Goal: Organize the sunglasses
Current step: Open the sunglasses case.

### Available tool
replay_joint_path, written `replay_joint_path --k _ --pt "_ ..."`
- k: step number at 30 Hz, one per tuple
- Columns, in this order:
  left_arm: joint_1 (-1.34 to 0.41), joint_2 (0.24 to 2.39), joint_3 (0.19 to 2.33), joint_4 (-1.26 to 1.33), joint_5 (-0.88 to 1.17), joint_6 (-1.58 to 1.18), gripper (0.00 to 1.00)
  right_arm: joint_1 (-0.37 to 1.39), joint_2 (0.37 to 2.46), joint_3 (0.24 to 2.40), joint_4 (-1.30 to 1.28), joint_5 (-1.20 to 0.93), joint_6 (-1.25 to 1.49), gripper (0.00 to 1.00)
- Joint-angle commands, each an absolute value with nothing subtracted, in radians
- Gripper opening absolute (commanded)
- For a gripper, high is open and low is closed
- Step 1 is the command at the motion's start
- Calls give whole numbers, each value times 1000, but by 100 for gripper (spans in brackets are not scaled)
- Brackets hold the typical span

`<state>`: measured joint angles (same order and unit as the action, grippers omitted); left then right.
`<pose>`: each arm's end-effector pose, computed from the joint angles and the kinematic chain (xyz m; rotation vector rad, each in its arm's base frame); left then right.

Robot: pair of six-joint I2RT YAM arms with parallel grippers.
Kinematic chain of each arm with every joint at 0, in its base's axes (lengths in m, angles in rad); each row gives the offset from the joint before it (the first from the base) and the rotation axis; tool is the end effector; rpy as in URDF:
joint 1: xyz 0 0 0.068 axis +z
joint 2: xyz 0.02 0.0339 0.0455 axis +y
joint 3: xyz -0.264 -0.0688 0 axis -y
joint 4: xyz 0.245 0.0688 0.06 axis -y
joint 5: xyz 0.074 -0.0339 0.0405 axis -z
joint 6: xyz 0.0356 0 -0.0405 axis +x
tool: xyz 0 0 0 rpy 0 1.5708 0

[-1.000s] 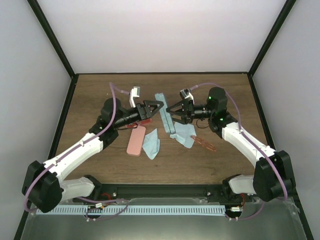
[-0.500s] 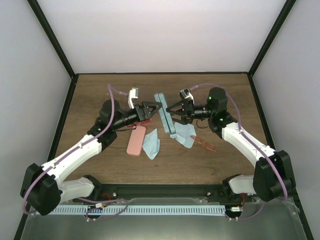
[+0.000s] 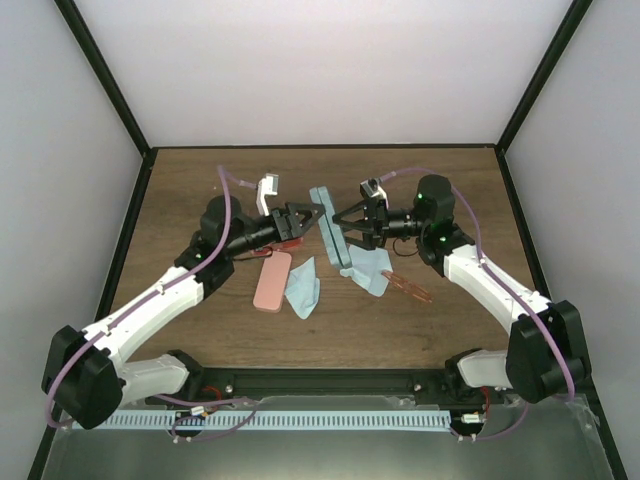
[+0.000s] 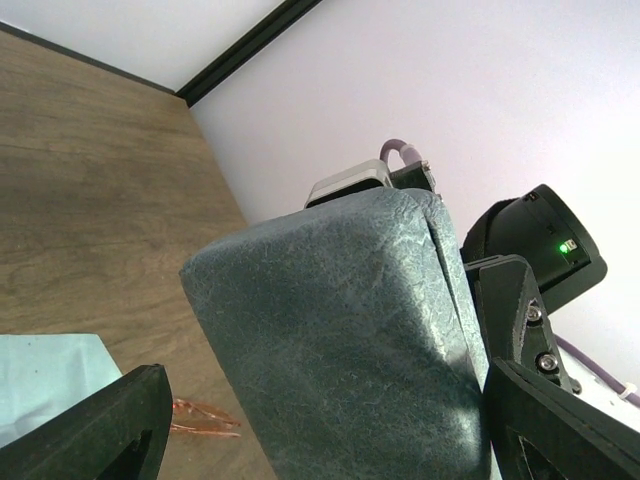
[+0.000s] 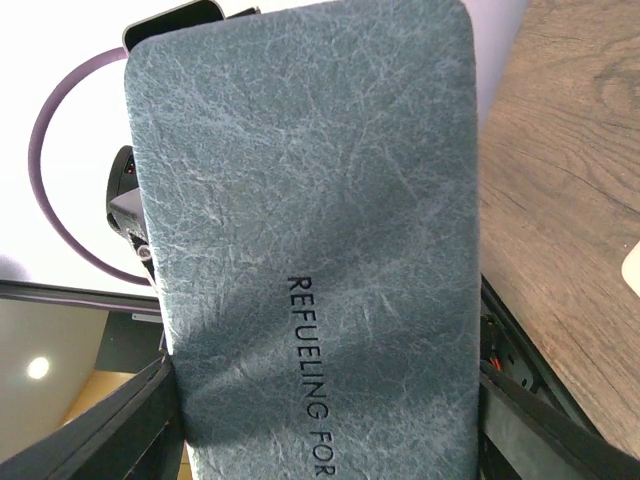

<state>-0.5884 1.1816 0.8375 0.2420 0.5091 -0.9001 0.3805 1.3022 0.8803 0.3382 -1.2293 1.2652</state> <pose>0.2193 -0.1672 0.3209 0.1429 1.9056 -1.4938 0.2509 0.1365 0.3153 -0.2878 2.1445 2.0948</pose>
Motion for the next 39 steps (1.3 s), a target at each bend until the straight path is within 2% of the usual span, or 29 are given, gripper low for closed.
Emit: replay_joint_path --k 1,39 --pt "-581 1212 814 47 483 -833 86 363 1253 929 532 -1253 1287 15" --pt "-581 1300 820 -158 410 -703 85 317 1246 965 542 -1262 1287 13"
